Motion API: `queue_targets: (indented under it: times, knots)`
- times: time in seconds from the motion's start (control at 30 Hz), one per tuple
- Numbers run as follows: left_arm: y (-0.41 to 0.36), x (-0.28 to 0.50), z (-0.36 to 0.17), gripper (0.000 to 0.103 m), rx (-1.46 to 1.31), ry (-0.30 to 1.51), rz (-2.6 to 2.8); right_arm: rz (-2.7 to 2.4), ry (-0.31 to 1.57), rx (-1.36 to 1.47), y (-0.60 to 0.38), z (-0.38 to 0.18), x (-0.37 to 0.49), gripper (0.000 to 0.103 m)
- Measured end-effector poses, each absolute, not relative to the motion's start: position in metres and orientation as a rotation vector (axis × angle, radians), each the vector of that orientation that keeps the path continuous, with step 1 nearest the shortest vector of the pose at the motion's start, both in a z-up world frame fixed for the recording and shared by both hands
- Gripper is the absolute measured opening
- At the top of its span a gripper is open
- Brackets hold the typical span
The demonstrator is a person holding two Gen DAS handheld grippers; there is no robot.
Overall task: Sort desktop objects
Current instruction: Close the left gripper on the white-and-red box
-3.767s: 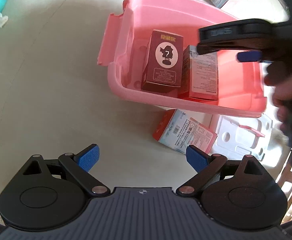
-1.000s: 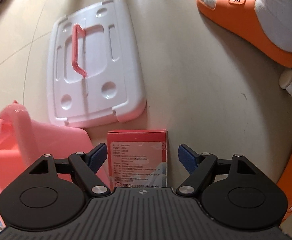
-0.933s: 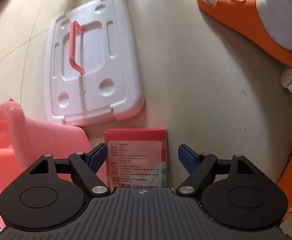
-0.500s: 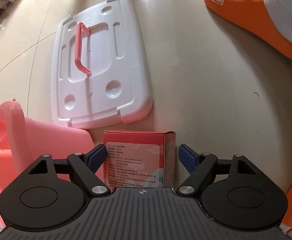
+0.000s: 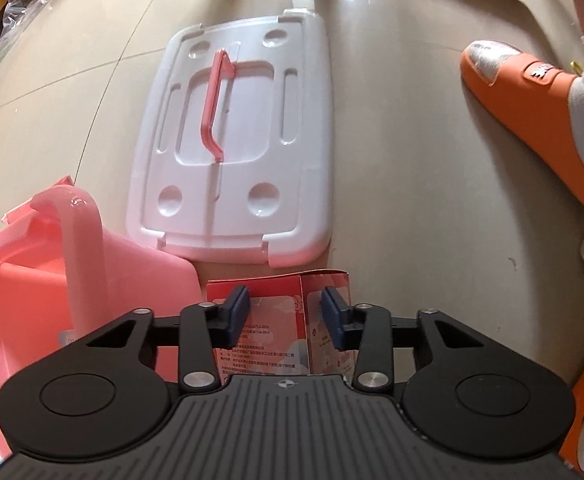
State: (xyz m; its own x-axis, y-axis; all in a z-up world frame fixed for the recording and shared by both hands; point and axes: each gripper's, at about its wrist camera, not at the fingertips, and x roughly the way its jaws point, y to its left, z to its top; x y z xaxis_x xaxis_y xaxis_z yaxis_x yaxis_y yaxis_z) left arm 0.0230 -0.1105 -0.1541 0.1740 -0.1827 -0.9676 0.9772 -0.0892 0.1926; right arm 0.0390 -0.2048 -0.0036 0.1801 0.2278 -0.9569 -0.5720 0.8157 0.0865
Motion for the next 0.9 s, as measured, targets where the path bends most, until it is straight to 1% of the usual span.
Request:
queue_targets:
  times: [0.07,0.2,0.33,0.5,0.63,0.67,0.77,0.9]
  knots:
    - [-0.109,0.022,-0.152,0.032,1.23,0.885,-1.223,0.573,1.271,-0.322,-0.207,-0.003,0.039,0.093]
    - [-0.107,0.022,-0.151,0.028,1.217,0.888,-1.212,0.574,1.261,-0.326,-0.207,-0.001,0.038,0.093]
    - [-0.106,0.025,-0.15,0.023,1.183,0.929,-1.208,0.584,1.255,-0.326,-0.206,0.001,0.038,0.093]
    - [-0.111,0.016,-0.154,0.022,1.147,0.993,-1.243,0.587,1.255,-0.329,-0.205,0.001,0.039,0.093]
    - [-0.119,0.006,-0.159,0.022,1.215,0.946,-1.198,0.586,1.252,-0.326,-0.205,0.002,0.04,0.093]
    - [-0.119,0.008,-0.157,0.027,1.218,0.932,-1.169,0.586,1.251,-0.324,-0.205,0.002,0.04,0.093]
    - [-0.11,0.017,-0.156,0.034,1.23,0.906,-1.1,0.587,1.249,-0.322,-0.205,0.003,0.04,0.093]
    - [-0.099,0.022,-0.156,0.037,1.248,0.899,-1.062,0.593,1.25,-0.327,-0.204,0.002,0.039,0.093]
